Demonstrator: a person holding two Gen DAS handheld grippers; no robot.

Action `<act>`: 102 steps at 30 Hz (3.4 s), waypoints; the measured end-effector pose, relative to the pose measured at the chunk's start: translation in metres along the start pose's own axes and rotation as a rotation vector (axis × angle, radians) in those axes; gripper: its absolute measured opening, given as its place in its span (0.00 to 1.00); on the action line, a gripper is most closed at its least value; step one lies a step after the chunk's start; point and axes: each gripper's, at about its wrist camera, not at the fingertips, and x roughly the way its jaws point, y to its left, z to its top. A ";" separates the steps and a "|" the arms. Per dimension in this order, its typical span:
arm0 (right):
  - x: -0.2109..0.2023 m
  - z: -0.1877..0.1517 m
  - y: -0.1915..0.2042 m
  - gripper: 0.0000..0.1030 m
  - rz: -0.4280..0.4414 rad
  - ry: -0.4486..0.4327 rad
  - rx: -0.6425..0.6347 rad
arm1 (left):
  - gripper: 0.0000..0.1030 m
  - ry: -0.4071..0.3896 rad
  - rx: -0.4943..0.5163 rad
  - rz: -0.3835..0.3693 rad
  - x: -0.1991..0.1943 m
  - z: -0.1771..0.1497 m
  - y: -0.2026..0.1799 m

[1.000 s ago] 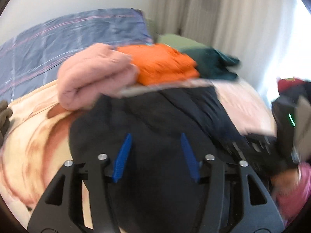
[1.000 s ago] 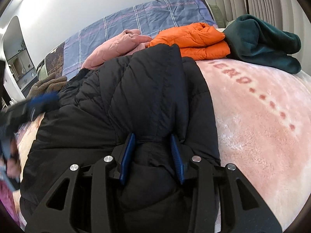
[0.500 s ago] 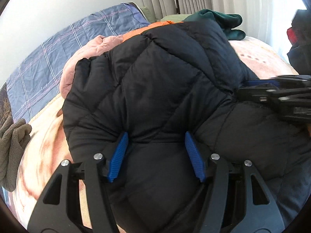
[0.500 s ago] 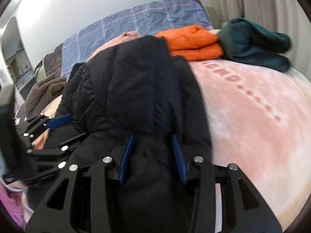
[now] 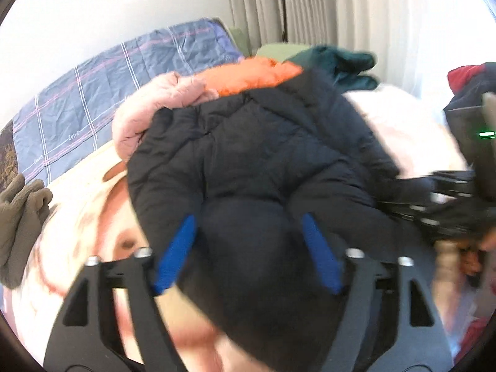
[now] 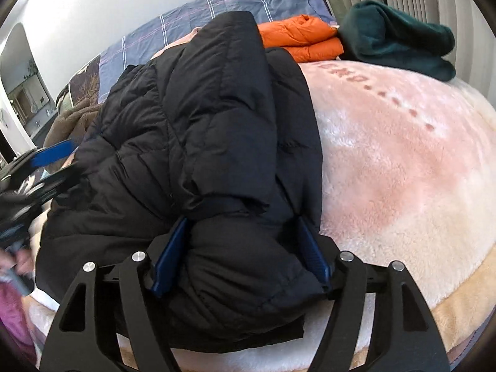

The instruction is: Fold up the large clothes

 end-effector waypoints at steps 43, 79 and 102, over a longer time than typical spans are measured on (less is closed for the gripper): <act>-0.004 -0.010 0.001 0.71 0.040 -0.048 0.011 | 0.45 0.147 0.014 -0.042 -0.051 -0.031 -0.010; -0.002 -0.009 0.000 0.74 0.071 -0.044 0.000 | 0.46 0.007 0.113 -0.198 0.024 0.075 -0.024; -0.022 0.019 -0.062 0.79 0.280 -0.022 0.227 | 0.73 0.170 0.058 -0.198 0.182 0.101 -0.034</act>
